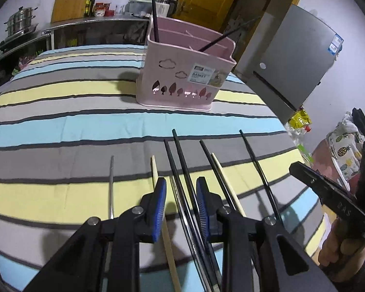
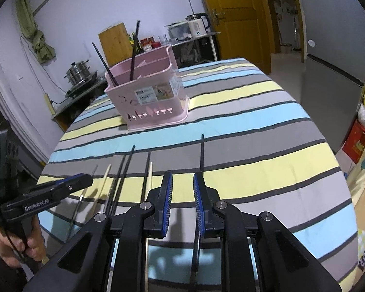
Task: Organize utensils
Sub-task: 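Close the left tool on a black chopstick while the right tool grasps another black chopstick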
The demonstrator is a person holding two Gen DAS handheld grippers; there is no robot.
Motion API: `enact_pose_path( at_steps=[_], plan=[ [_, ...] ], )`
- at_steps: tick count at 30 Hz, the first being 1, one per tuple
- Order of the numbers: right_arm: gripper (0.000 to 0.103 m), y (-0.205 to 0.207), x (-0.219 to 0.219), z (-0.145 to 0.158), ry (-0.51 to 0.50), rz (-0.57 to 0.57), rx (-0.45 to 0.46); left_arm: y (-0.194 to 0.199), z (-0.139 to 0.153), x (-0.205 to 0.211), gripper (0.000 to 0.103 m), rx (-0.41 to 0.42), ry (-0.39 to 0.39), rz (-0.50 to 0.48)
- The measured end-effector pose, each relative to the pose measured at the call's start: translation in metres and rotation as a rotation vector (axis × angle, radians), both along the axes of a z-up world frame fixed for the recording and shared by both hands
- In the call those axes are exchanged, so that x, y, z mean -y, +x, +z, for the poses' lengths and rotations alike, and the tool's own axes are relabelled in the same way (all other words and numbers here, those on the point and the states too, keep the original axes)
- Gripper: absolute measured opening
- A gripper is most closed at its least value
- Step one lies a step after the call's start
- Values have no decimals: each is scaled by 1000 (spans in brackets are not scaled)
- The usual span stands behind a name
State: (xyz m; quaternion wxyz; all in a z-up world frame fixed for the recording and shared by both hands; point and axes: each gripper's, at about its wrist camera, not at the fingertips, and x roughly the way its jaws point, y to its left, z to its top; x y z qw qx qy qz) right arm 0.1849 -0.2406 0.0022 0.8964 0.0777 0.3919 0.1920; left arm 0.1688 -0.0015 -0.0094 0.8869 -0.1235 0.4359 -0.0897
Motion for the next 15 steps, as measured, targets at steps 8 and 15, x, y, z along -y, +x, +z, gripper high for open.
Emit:
enact_pose_path(
  at_steps=[8,15],
  plan=[
    [18,20,-2,-15,-15,1,-35,36,-15,7,27,-53,39,-6],
    [18,34,-4,-25,-25,6,-56,52,-29,5,20,-93,64,9]
  ],
)
